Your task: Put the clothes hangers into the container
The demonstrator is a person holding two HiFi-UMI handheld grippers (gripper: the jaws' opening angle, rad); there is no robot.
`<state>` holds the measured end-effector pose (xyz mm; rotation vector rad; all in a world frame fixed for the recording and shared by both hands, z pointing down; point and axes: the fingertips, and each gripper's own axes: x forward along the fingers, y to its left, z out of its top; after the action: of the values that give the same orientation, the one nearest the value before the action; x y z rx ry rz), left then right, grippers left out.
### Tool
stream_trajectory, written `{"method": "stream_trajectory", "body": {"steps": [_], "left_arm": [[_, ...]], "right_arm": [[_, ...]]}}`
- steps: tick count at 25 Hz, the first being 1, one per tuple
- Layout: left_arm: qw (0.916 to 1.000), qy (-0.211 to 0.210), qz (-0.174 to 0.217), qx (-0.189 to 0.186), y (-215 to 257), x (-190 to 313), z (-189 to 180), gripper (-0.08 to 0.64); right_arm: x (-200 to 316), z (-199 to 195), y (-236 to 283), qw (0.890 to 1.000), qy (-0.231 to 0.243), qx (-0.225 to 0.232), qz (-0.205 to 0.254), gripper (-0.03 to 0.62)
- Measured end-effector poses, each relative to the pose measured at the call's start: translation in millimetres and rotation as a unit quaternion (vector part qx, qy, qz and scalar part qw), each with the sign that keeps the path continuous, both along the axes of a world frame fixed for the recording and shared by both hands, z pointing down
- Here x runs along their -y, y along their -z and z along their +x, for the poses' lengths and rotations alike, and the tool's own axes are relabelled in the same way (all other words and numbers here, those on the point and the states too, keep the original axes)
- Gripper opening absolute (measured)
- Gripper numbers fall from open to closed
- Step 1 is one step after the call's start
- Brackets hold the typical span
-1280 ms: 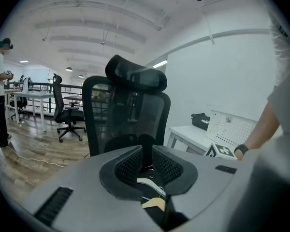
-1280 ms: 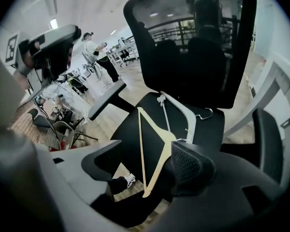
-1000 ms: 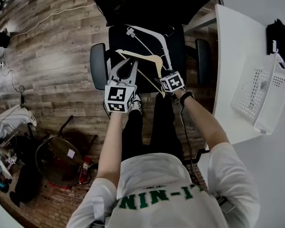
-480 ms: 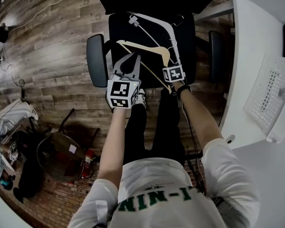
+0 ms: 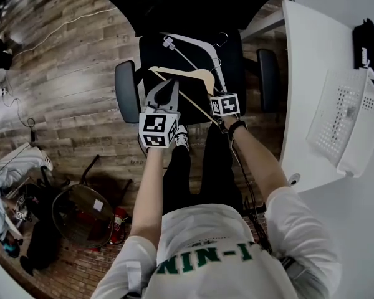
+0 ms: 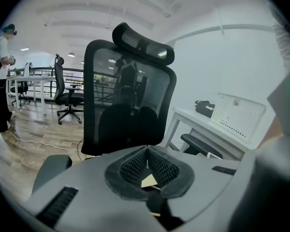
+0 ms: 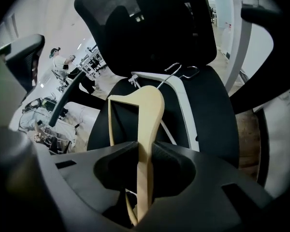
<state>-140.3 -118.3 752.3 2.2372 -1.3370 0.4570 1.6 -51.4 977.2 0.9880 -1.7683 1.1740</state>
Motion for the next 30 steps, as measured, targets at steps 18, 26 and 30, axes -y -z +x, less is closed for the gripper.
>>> {"method": "stream_trajectory", "body": {"steps": [18, 26, 30], "left_arm": [[0.9986, -0.030, 0.044, -0.006, 151, 6, 24, 0.015], [0.9961, -0.028, 0.084, 0.003, 226, 15, 38, 0.015], [0.9942, -0.036, 0.102, -0.003, 256, 21, 44, 0.015]], "right_arm": [[40, 21, 219, 0.992, 0.011, 0.033, 0.118, 0.095], [54, 36, 336, 0.984, 0.025, 0.057, 0.164, 0.066], [57, 49, 379, 0.980, 0.039, 0.053, 0.189, 0.064]]}}
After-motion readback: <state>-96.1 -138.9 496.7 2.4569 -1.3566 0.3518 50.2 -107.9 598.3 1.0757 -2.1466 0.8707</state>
